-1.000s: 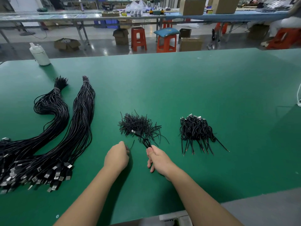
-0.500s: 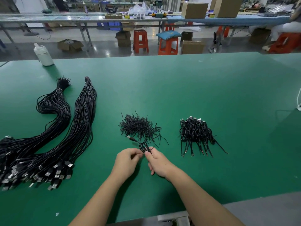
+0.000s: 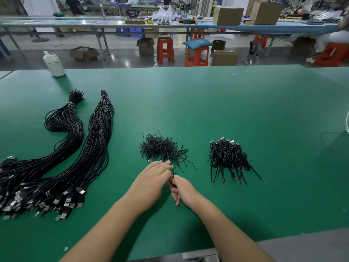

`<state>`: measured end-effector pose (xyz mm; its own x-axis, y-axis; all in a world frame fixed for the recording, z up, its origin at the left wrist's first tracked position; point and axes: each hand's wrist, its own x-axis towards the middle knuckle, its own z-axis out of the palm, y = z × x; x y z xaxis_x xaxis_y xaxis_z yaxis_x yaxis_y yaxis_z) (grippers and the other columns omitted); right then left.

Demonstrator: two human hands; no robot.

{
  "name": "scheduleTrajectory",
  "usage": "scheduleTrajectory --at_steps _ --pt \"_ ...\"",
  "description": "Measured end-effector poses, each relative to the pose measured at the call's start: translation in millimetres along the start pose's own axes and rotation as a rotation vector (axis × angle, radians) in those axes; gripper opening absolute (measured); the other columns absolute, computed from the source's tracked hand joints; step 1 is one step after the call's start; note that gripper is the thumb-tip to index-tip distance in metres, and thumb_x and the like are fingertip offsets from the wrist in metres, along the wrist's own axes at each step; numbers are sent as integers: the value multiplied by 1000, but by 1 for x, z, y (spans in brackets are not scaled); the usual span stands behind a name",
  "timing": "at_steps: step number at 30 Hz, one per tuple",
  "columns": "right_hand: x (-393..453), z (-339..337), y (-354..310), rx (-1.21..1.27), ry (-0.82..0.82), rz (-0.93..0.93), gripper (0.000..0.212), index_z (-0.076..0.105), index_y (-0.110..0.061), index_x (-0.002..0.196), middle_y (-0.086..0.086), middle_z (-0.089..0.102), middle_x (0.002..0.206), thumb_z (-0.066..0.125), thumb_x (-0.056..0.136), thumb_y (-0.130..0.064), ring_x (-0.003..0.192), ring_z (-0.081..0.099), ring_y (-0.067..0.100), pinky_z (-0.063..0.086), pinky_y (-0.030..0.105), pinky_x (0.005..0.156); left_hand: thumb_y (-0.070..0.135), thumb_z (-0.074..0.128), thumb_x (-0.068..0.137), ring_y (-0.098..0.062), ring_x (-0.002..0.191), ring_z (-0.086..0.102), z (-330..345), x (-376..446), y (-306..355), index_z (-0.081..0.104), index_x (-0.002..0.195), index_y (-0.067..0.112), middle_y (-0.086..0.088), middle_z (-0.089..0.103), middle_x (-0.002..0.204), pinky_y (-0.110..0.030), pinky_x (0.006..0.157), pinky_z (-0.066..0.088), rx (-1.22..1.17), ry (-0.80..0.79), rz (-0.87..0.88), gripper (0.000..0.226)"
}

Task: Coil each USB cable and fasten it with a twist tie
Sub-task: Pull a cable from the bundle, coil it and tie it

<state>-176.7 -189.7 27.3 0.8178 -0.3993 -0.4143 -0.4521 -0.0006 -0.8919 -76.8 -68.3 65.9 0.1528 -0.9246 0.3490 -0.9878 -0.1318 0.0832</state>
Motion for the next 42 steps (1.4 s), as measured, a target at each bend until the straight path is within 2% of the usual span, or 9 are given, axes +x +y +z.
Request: scheduleTrajectory --at_steps 4,7,10,17,20,24,28,32,42 --pt "-4 -1 0 -58 -22 4 31 49 -12 82 -8 41 55 38 81 -41 57 45 17 46 37 60 9 50 96 -20 87 56 2 9 -5 59 92 23 6 64 90 -36 84 43 -260 -144 -270 17" --pt "-10 2 -1 -352 -5 -83 41 53 -14 110 -2 54 79 38 95 -49 75 56 21 52 38 69 14 56 95 -14 82 57 2 14 -5 64 86 24 11 63 82 -32 77 46 -403 -135 -466 15" --pt "-11 7 1 -634 57 -164 35 47 -14 105 7 62 102 28 105 -44 98 57 31 46 45 85 14 58 92 -12 80 63 -1 21 -4 68 83 24 8 69 83 -30 77 53 -436 -206 -600 17" --pt "-14 15 1 -873 115 -245 36 49 -17 109 11 67 101 23 106 -42 94 61 38 41 43 75 31 67 88 -16 91 59 -10 19 -10 63 81 29 9 60 83 -31 81 48 -283 -232 -602 8" --pt "-13 17 -3 -889 117 -230 30 42 -18 95 12 67 98 24 107 -40 92 61 39 44 44 76 52 53 94 -19 93 50 -4 12 -6 71 85 28 6 59 86 -34 81 41 5 -139 -527 31" --pt "-12 18 -2 -910 143 -206 25 45 -19 94 14 69 98 25 105 -30 93 63 39 48 42 79 63 54 88 -14 95 47 -1 8 0 71 88 29 7 59 90 -32 77 45 -92 -160 -599 38" --pt "-10 21 1 -873 183 -228 26 48 -21 104 8 68 94 24 105 -32 89 63 34 45 40 73 47 55 94 -14 100 49 0 3 9 72 96 29 8 55 95 -29 70 44 -120 -123 -663 25" --pt "-7 24 6 -890 219 -252 22 36 -21 90 9 67 92 25 106 -33 85 63 36 39 40 67 35 54 96 -12 98 51 2 0 15 73 101 31 10 56 96 -28 69 44 -152 -103 -661 20" --pt "-9 30 5 -920 238 -233 20 38 -23 92 2 65 89 24 104 -31 77 58 30 35 38 64 29 44 101 -16 88 57 8 -8 18 63 102 25 8 56 103 -26 66 39 -128 -109 -608 20"
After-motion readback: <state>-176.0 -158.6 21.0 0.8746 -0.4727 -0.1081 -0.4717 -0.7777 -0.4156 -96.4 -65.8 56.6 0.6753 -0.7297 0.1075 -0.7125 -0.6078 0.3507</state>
